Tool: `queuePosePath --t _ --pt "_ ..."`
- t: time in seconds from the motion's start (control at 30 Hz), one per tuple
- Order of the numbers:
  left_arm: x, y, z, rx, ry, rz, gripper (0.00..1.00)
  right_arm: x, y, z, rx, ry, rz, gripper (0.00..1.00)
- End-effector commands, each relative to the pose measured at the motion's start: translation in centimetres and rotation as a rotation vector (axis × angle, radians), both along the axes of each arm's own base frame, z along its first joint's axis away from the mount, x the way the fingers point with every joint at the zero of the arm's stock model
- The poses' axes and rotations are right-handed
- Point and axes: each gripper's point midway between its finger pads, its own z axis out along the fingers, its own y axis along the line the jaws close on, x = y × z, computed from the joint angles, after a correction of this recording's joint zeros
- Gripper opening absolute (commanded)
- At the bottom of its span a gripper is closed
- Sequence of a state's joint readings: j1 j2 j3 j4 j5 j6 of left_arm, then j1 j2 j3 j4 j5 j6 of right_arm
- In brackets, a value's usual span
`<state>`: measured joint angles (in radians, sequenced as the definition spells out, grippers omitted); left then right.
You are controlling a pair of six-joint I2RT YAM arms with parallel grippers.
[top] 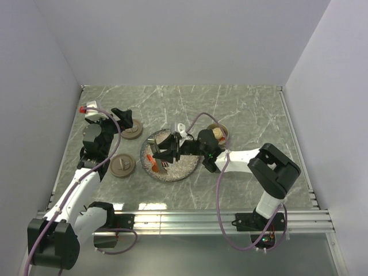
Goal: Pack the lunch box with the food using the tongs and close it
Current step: Pick up the food using the clamp, then place the food into the lunch box
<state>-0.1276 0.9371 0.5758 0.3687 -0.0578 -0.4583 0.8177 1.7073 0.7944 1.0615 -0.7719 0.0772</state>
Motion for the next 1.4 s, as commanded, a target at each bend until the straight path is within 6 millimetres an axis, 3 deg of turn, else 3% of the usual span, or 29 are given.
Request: queuePosePath --t 0.0,0.4,0.5,0.57,0.7,0.9,1.07,1.1,1.37 --pt "0.1 -0.2 0.6 -0.012 -0.022 -0.006 1.00 0.8 0.2 2.5 0.109 -0.062 -0.050 0.46" --pt "0.0 -0.3 0.6 -0.014 -0.025 -0.013 0.99 1.1 1.4 0.4 0.060 -0.064 -0.097 0.44" --pt "-0.1 -0.4 0.7 -0.017 -0.028 -0.016 1.00 1.2 1.4 -0.1 0.049 -0.063 -0.124 0.28" --pt "-0.1 -0.4 0.7 -0.016 -0.030 -0.018 1.00 1.3 1.2 0.1 0.047 -0.064 -0.143 0.22" --pt "-0.1 -0.5 0.8 -0.018 -0.031 -0.024 1.00 1.7 0.4 1.8 0.067 -0.077 -0.204 0.11" --pt "-0.2 -0.6 0.8 -0.018 -0.036 -0.030 1.00 2.5 -2.5 5.3 0.104 -0.124 -0.350 0.09" --pt "-0.2 -0.6 1.0 -0.019 -0.046 -0.033 0.99 3.0 -5.8 8.0 0.104 -0.173 -0.491 0.08" --pt "-0.2 -0.8 1.1 -0.022 -0.049 -0.041 1.00 3.2 -7.0 9.3 0.127 -0.182 -0.543 0.08" --pt "0.1 -1.0 1.1 -0.027 -0.053 -0.051 1.00 5.6 -14.4 8.5 0.035 -0.136 -0.902 0.08"
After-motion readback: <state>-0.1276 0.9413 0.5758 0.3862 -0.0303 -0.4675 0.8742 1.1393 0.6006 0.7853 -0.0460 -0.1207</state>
